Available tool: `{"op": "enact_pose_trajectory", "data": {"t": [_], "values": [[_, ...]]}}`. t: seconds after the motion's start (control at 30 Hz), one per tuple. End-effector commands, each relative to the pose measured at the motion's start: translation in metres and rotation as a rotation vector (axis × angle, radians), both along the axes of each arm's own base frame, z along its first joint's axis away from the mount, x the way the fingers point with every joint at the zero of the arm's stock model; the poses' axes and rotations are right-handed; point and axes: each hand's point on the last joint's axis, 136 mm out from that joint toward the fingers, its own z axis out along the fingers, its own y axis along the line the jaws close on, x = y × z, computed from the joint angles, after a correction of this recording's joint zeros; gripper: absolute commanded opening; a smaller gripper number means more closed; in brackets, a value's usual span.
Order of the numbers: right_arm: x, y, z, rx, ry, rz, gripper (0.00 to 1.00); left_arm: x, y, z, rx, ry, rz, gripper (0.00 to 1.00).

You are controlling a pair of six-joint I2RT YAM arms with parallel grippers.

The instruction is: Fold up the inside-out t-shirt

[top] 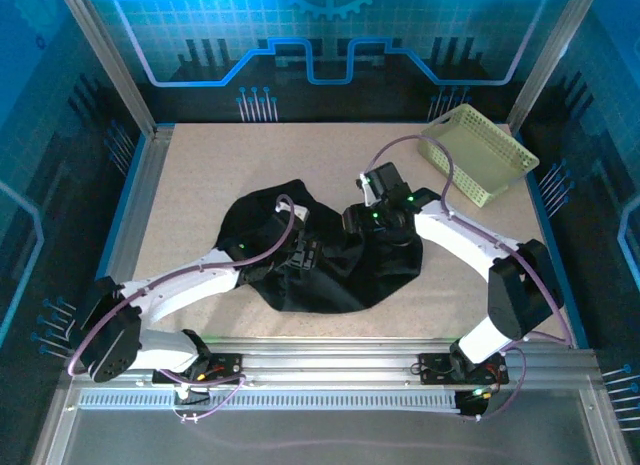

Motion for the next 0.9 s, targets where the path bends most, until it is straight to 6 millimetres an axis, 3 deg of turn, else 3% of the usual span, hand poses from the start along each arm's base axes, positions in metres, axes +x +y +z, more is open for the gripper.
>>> {"op": "enact_pose_trajectory", "data": {"t": [0.0, 0.17, 0.37, 0.53, 0.7, 0.87], "values": [[-0.004, -0.014, -0.005, -0.090, -0.005, -0.004, 0.62, 0.002, -0.003, 0.017, 0.047, -0.070, -0.029, 0.90], [-0.016, -0.024, 0.006, -0.073, -0.046, -0.017, 0.63, -0.020, -0.045, 0.037, 0.083, -0.198, -0.248, 0.99], [-0.023, -0.030, 0.012, -0.036, -0.057, -0.047, 0.64, -0.025, -0.077, 0.026, 0.183, -0.221, -0.393, 0.99], [-0.027, -0.034, 0.016, -0.027, -0.064, -0.057, 0.65, 0.000, -0.074, 0.004, 0.375, -0.200, -0.336, 0.99], [-0.032, -0.039, 0.022, -0.016, -0.076, -0.066, 0.68, 0.018, -0.071, -0.004, 0.400, -0.177, -0.303, 0.98], [-0.040, -0.037, 0.022, 0.011, -0.075, -0.052, 0.69, 0.051, -0.048, 0.015, 0.363, -0.200, -0.150, 0.75]]}}
